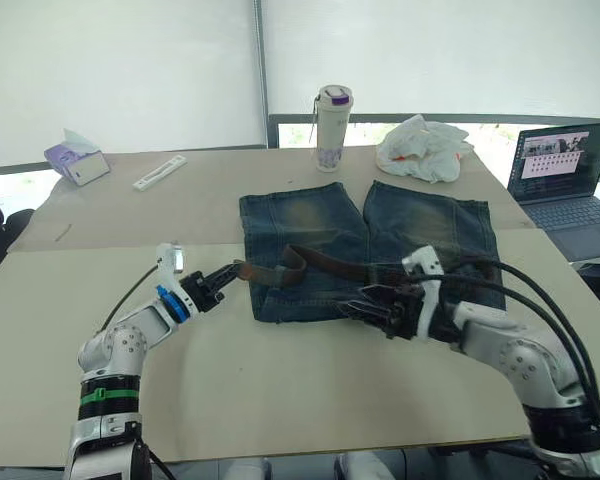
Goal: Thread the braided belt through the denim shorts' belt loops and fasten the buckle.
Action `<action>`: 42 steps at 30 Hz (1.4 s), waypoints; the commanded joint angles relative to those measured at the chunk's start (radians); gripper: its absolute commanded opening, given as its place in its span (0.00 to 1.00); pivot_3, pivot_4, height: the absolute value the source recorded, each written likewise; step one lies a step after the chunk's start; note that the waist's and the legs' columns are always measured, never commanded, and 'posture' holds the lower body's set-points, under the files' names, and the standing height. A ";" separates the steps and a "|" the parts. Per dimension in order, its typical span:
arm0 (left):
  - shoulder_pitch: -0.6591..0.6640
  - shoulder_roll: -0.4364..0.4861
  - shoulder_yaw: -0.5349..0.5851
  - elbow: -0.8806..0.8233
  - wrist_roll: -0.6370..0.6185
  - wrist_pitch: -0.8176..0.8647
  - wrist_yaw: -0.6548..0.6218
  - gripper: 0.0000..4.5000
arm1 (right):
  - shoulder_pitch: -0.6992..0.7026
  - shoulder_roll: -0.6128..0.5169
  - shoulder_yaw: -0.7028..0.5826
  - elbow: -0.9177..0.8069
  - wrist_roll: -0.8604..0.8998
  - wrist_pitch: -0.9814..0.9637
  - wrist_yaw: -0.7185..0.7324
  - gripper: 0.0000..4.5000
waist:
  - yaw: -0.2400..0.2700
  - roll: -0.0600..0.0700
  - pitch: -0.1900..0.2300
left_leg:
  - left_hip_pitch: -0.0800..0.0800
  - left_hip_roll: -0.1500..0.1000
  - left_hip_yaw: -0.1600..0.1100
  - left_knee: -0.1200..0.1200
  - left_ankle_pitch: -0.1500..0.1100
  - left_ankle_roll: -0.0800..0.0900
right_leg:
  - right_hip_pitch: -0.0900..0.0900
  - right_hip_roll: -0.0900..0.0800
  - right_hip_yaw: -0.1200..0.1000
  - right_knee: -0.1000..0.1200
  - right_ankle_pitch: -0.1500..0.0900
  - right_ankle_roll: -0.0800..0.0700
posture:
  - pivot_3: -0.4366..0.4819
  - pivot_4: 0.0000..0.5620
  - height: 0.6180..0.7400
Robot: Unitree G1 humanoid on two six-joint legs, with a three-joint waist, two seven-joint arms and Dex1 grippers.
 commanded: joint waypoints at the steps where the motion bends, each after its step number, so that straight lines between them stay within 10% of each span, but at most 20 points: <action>1: -0.017 0.046 0.018 0.016 0.026 -0.039 -0.035 0.00 | 0.051 -0.115 -0.118 0.143 -0.155 -0.131 0.005 0.94 | 0.002 -0.001 0.000 | 0.000 0.000 0.000 0.000 0.000 0.000 | 0.000 0.000 0.001 0.000 0.000 -0.001 | 0.48 0.27 1.00; 19: -0.071 0.103 0.039 0.130 0.100 -0.122 -0.063 0.00 | 0.028 -0.135 -0.130 0.418 -0.333 -0.143 0.057 0.94 | 0.003 -0.002 0.001 | 0.001 0.000 0.002 0.000 0.000 0.000 | 0.001 0.000 0.001 0.001 0.004 -0.007 | 0.48 0.27 1.00; 32: -0.225 0.204 0.114 0.518 0.303 -0.459 0.216 0.00 | 0.058 -0.110 -0.143 0.449 -0.408 -0.186 0.034 0.01 | 0.000 -0.005 0.001 | 0.003 0.000 0.001 0.000 0.000 0.000 | 0.001 0.000 0.001 0.002 0.004 -0.007 | 0.48 0.27 1.00; 42: -0.388 0.351 0.209 0.905 0.394 -0.747 0.588 0.00 | 0.090 -0.088 -0.162 0.431 -0.424 -0.200 0.011 0.01 | 0.014 -0.010 0.000 | 0.004 0.000 -0.002 0.000 0.000 0.000 | 0.002 -0.002 0.001 0.002 0.004 -0.007 | 0.48 0.27 1.00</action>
